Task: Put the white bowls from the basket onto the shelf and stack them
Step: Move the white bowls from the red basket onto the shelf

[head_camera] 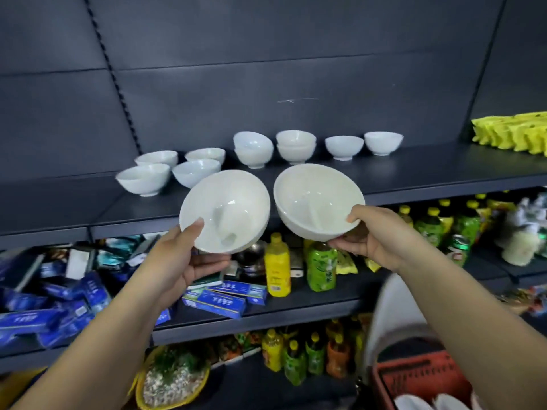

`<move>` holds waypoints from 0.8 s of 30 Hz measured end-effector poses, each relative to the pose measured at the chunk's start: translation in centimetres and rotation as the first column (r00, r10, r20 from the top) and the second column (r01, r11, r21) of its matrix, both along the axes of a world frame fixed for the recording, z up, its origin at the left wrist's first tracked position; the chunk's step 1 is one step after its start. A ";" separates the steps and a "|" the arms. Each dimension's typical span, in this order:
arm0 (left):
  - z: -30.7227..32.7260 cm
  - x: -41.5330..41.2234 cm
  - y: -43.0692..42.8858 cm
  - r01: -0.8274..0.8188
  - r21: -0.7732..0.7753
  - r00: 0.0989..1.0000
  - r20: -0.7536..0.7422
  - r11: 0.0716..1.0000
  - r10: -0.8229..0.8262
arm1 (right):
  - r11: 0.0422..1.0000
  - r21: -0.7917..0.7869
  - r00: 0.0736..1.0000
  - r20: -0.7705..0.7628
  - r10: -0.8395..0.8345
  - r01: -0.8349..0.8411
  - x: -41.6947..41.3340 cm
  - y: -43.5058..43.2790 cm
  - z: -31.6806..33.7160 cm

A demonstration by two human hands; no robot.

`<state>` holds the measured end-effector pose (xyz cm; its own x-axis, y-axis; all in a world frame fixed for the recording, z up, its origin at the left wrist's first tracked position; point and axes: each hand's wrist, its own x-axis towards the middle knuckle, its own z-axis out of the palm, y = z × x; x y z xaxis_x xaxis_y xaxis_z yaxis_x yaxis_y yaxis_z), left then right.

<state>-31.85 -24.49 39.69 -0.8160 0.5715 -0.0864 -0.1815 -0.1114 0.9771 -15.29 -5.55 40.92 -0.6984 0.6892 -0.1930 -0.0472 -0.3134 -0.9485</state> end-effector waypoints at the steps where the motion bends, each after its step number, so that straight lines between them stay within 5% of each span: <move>1: 0.2 -1.0 -0.7 -0.007 -0.001 1.000 -0.001 1.000 0.007 | 1.000 -0.001 1.000 0.006 0.004 -0.004 -1.2 -0.5 0.1; 17: 2.8 -17.5 3.7 -0.116 -0.002 0.988 -0.099 0.993 0.115 | 0.981 0.156 0.992 0.063 0.105 -0.114 -19.4 7.7 3.0; 24: 5.0 -26.8 5.5 -0.290 -0.018 0.939 -0.199 0.957 0.281 | 0.939 0.259 0.973 0.103 0.205 -0.226 -31.9 13.5 6.9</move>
